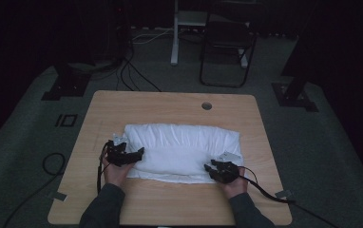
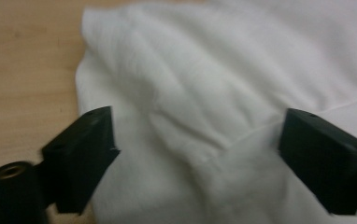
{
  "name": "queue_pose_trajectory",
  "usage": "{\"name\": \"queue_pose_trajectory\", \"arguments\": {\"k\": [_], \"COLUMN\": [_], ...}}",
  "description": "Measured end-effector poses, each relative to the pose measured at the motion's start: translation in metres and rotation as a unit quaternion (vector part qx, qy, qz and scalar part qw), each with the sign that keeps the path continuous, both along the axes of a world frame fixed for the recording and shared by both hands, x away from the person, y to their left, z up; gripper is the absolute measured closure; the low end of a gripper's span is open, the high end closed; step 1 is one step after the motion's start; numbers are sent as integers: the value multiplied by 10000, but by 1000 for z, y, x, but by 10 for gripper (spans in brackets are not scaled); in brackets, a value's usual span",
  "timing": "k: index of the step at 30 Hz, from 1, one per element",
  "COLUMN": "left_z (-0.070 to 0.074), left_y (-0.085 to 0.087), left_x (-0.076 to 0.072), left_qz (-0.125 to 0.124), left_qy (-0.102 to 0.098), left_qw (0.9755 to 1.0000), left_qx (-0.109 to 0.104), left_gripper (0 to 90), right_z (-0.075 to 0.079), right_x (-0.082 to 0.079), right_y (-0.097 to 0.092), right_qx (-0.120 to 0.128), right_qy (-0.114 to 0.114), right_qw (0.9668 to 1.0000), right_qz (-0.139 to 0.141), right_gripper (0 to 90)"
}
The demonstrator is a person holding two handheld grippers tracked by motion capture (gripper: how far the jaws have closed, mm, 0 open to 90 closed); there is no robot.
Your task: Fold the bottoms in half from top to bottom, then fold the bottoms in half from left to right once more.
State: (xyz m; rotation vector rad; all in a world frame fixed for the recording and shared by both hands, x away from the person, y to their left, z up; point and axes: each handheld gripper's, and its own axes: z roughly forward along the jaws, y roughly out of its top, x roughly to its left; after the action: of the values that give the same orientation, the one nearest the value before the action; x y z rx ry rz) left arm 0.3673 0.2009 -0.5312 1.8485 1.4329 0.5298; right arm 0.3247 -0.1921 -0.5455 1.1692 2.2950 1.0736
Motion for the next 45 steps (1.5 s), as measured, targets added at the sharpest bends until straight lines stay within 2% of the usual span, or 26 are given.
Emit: {"name": "queue_pose_trajectory", "arguments": {"k": [2,7,13,21,23,27,40,45], "left_z": [-5,-11,-14,-15,-15,-15,-15,-13], "left_y": [0,3,2,-1,-2,-1,-4,-6], "left_x": [3,6,5,1,1,0,-2,-6], "left_qz": [40,185,180,498,502,347,360,216], "left_qy": [165,377,319,330,334,316,297,209], "left_qw": [9998,9989,9988,9973,9973,9981,9980,9989], "left_qx": [78,230,324,420,428,402,424,362], "left_gripper": [63,19,10,0,0,1,18,129], "right_z": [0,-1,-1,-2,-2,-2,-3,-3], "right_x": [0,0,1,1,1,0,0,1], "right_y": [0,-2,-3,-4,-4,-5,-5,-6], "right_qx": [11,64,114,172,170,182,207,227], "right_qy": [-2,0,10,8,3,-6,-18,-18], "right_qw": [10000,10000,9999,9998,9998,9998,9997,9997], "right_qz": [4,30,57,85,93,101,117,118], "right_gripper": [594,592,591,587,586,585,582,582]}}
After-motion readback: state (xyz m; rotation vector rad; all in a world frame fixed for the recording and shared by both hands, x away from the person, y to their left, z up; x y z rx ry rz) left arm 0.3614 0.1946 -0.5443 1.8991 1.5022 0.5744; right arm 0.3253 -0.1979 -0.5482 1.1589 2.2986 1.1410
